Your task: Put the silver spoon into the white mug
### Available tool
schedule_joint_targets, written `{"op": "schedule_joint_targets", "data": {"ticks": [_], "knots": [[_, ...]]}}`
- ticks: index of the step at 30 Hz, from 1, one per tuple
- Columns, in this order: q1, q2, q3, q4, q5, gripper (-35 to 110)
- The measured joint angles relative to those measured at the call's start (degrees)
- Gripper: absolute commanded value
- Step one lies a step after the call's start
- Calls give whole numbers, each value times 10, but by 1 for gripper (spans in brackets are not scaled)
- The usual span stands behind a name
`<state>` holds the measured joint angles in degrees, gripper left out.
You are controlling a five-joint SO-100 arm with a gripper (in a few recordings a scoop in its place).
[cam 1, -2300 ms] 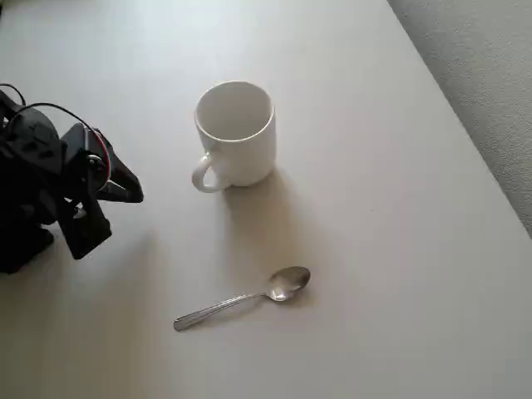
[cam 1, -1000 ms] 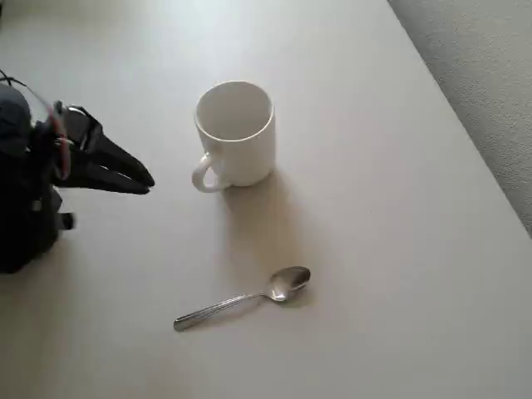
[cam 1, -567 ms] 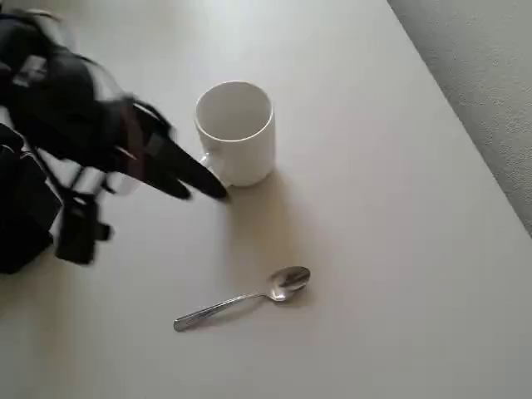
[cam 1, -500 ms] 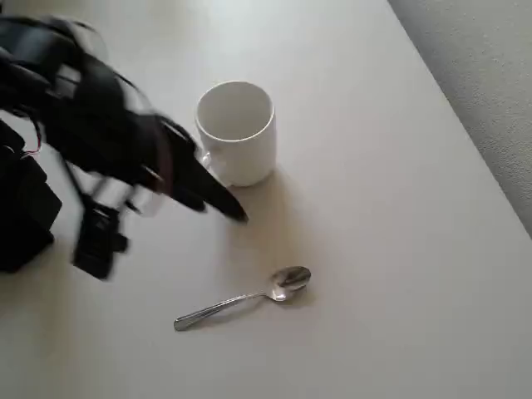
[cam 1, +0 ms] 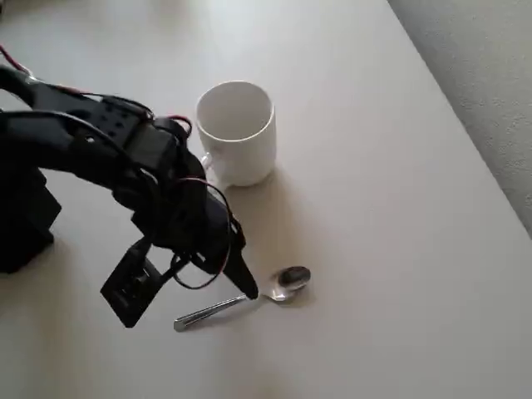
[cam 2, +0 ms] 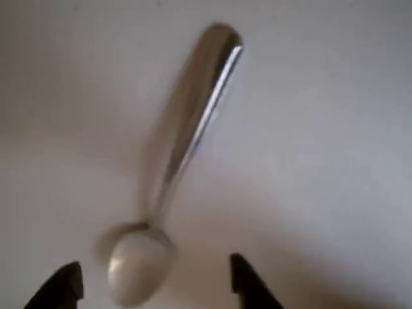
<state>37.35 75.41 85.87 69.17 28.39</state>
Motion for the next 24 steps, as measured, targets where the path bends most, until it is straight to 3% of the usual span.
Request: {"op": "schedule_joint_targets", "data": {"ticks": [21,24], "knots": [[15,-117,-84,2,0,18],[19,-133,-105,8,0,7]]}}
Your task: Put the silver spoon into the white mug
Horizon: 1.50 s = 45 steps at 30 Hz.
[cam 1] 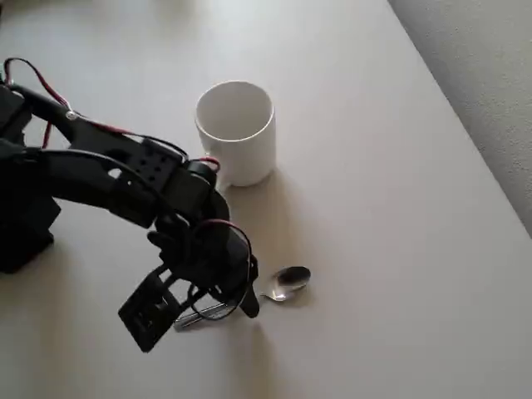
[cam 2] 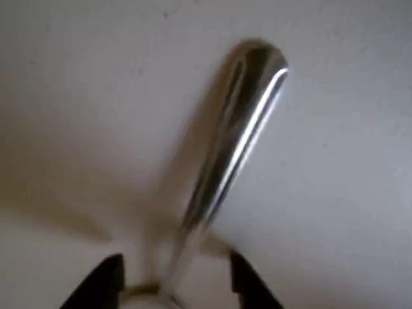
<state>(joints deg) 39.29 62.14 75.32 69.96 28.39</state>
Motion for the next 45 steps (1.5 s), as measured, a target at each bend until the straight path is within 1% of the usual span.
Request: {"op": "schedule_joint_targets", "data": {"ticks": [2,7,12,15,21,32,37,39,40,43,45], "knots": [[1,-10,-15,10,0,-2],[7,-63,-95,61,0,-2],[15,-152,-242,147,-3,-2],[19,-172,-284,162,-9,-2],[21,-161,-294,182,-30,-2],[0,14,-300,217,-67,-2],[-4,33,-300,237,-85,-2],[-6,28,-300,252,-108,-2],[-9,23,-300,264,-116,-1],[-14,15,-302,278,-135,6],[-25,-25,-309,300,-180,10]]}}
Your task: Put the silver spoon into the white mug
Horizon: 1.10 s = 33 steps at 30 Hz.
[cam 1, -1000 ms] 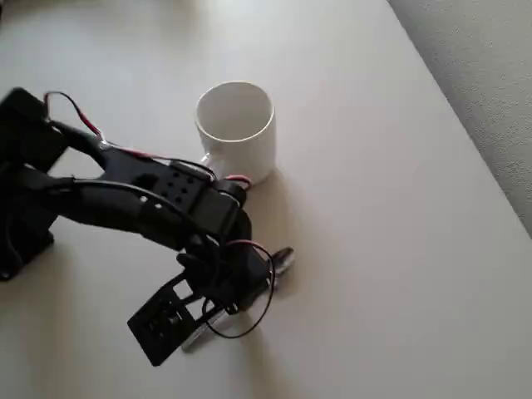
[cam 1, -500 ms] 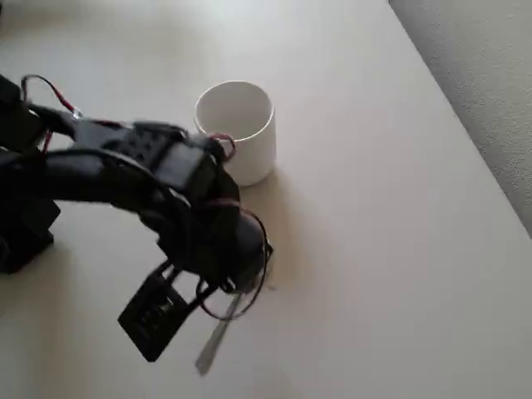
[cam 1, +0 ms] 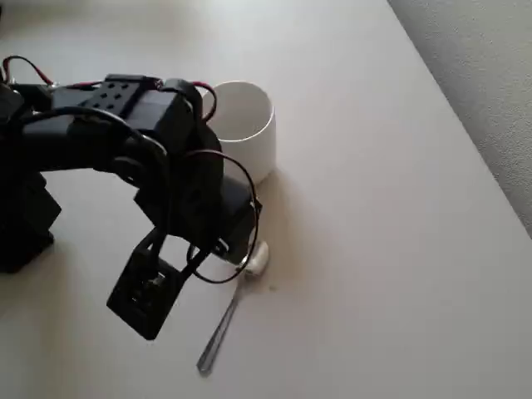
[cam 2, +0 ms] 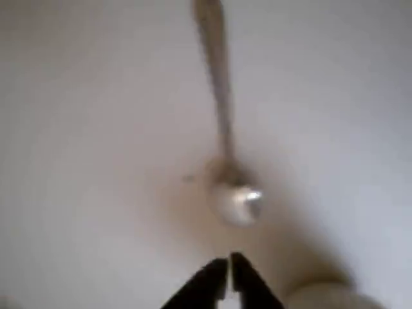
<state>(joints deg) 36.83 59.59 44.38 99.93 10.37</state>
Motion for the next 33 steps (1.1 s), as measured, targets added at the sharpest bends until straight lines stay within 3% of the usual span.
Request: {"op": "schedule_joint_targets", "data": {"ticks": [3,8,33], "knots": [[-8,-69,1,7,-60,19],[-15,-122,0,13,-107,19],[-11,-173,-99,25,-104,19]]}}
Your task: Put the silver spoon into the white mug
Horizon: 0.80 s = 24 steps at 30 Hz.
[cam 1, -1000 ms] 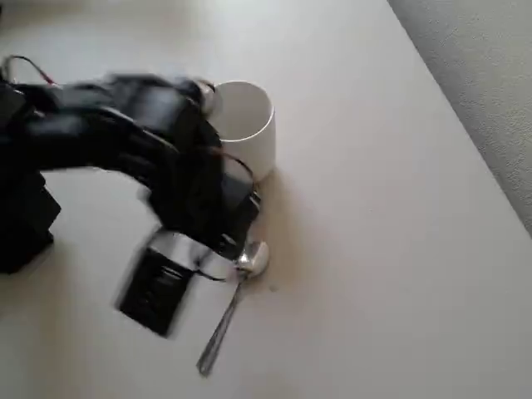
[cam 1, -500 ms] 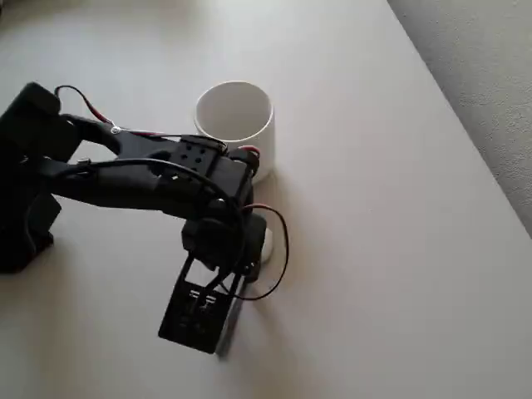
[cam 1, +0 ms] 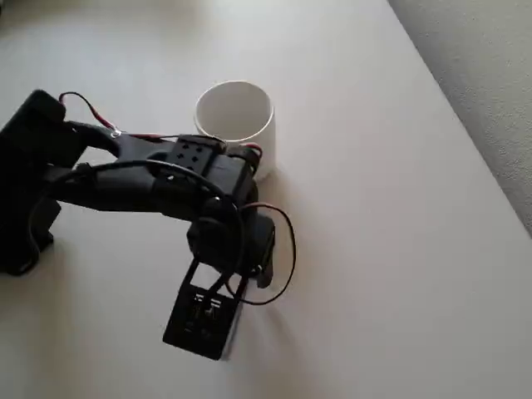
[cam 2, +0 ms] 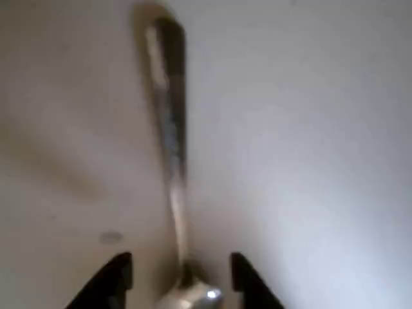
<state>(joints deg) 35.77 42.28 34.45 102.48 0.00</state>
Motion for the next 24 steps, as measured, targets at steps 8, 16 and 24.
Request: {"op": "schedule_joint_targets", "data": {"ticks": [8,16,24], "knots": [[-20,-11,-1,4,9,19],[-33,-32,-5,4,13,19],[-33,-59,-41,4,13,7]]}}
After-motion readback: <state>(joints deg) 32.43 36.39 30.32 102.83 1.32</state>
